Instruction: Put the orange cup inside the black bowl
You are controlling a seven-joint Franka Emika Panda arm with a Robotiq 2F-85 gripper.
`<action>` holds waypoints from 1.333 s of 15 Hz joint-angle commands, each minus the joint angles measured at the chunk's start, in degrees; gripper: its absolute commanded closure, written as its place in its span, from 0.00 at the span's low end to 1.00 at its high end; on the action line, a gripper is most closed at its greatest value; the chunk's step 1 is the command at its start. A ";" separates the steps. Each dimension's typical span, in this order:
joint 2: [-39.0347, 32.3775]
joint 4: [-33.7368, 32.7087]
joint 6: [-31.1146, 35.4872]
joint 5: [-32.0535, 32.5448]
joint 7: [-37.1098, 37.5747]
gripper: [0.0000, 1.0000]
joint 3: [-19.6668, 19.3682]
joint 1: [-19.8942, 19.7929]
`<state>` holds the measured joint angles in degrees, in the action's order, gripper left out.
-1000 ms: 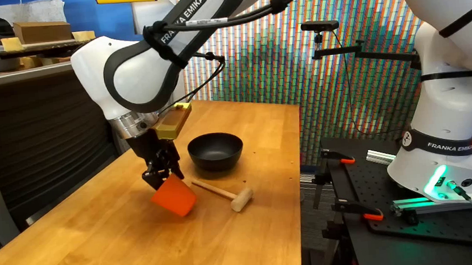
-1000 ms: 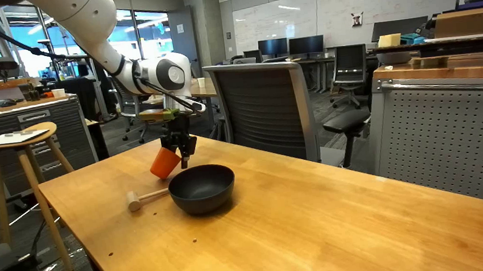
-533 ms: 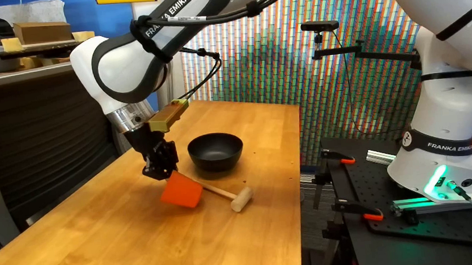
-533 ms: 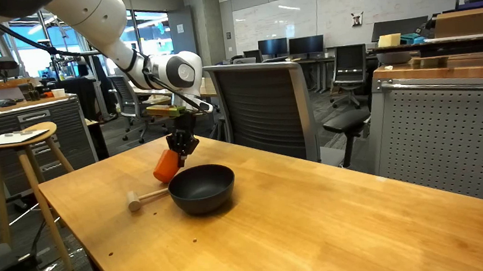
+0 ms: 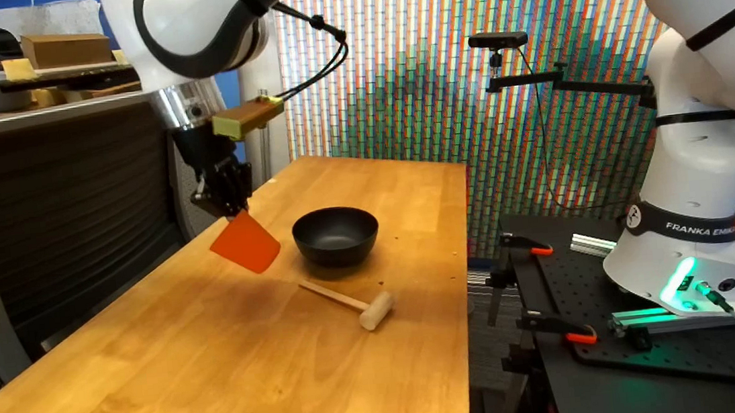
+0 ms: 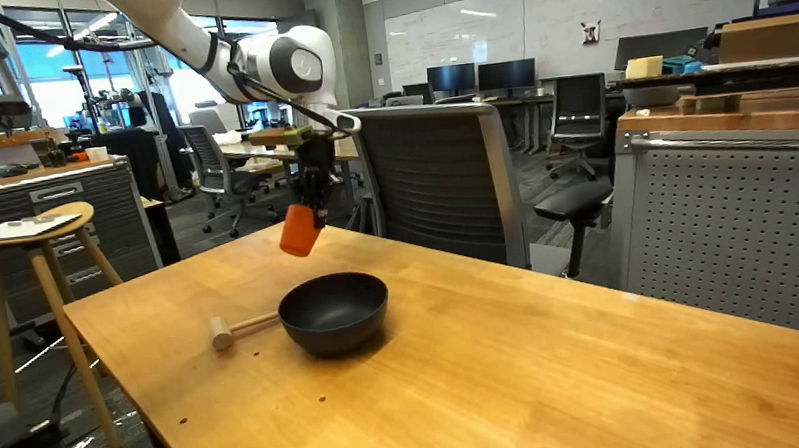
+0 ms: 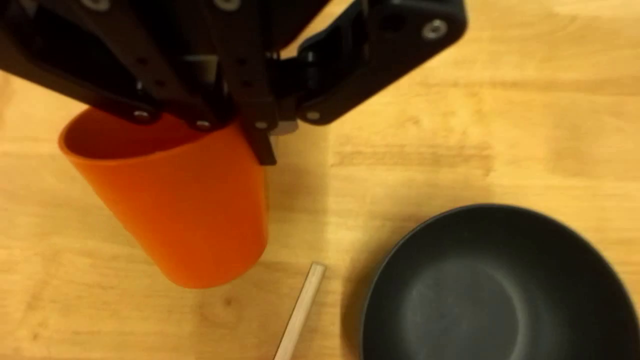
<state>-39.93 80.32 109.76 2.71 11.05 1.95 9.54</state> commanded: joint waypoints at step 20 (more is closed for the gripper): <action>40.35 68.80 46.60 38.33 49.78 0.98 -10.06 -5.81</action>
<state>-3.56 142.20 151.09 34.15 55.40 -8.54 6.34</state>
